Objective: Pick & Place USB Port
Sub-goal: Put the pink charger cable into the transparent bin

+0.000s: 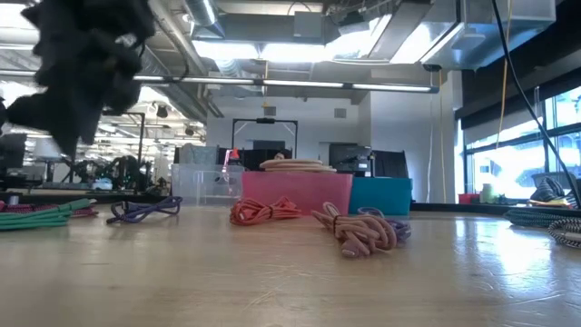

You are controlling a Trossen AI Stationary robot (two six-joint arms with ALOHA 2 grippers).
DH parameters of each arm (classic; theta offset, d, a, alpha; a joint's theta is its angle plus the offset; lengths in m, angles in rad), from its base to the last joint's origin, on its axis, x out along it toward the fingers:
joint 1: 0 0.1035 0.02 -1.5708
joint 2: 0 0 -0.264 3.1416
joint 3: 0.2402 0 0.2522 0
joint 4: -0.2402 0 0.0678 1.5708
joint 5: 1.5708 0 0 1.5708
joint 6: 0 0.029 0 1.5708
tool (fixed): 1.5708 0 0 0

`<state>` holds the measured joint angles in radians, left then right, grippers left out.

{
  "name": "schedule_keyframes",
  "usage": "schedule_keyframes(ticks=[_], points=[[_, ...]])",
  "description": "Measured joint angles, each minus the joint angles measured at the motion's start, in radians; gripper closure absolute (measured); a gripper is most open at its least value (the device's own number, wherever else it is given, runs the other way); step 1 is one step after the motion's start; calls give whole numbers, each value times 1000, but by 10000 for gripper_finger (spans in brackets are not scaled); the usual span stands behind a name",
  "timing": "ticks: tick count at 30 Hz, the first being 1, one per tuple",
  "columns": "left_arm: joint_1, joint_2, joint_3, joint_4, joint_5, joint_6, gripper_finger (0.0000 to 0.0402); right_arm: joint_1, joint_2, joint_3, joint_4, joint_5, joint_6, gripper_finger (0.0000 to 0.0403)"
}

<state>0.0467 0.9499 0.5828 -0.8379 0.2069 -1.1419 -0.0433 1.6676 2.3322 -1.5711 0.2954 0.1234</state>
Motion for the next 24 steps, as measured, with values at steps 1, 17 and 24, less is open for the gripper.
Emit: schedule_keyframes(ticks=[1, 17, 24], points=[[-11, 5, -19, 0, -2, -18, 248, 0, 0, 0, 0, 0, 0, 238], [-133, 56, -70, 1, -76, -126, 249, -31, 0, 0, 0, 0, -1, 238], [-146, 162, -70, 24, -67, -84, 249, -31, 0, 0, 0, 0, 1, 238]])
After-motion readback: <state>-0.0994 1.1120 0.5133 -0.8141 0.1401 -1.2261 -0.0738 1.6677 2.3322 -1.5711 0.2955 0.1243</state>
